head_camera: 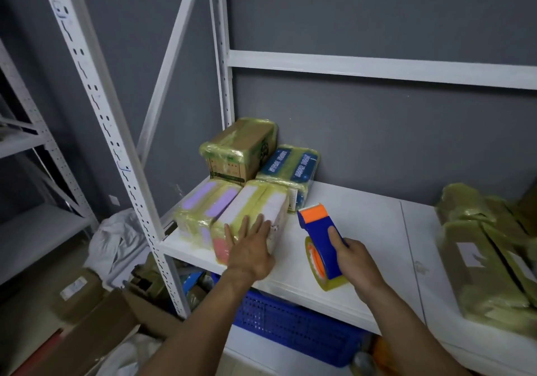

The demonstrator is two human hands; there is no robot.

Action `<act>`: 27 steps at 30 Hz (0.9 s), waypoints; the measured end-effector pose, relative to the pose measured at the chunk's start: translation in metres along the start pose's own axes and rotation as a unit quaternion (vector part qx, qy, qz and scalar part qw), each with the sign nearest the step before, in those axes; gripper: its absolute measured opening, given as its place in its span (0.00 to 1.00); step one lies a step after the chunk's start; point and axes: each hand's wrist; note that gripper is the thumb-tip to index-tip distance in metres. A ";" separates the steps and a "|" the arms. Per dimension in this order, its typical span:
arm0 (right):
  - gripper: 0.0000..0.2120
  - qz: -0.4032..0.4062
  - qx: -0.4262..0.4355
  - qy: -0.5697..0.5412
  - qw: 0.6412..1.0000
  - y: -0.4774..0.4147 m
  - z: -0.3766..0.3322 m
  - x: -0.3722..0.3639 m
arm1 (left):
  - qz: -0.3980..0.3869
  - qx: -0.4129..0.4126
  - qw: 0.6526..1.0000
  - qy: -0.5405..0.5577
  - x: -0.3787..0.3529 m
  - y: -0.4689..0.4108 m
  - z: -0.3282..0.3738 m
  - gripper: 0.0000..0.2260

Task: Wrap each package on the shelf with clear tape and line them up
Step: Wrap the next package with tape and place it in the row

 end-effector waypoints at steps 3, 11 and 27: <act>0.30 -0.010 -0.010 0.012 1.000 0.001 0.002 0.007 | 0.008 0.017 1.000 0.025 0.007 -0.009 0.001 0.37; 0.26 0.033 -0.058 0.020 0.998 -0.003 0.013 0.043 | 0.015 0.048 0.999 0.014 0.002 -0.019 0.023 0.38; 0.27 0.219 -0.162 -0.017 0.962 0.077 0.065 0.176 | -0.121 -0.297 0.913 0.253 -0.088 -0.048 0.195 0.22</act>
Point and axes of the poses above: each hand's wrist, its own y-axis away from the middle knuckle, its own x-axis out of the back of the hand, z = x × y, and after that the axes turned 11 degrees about y, right-handed
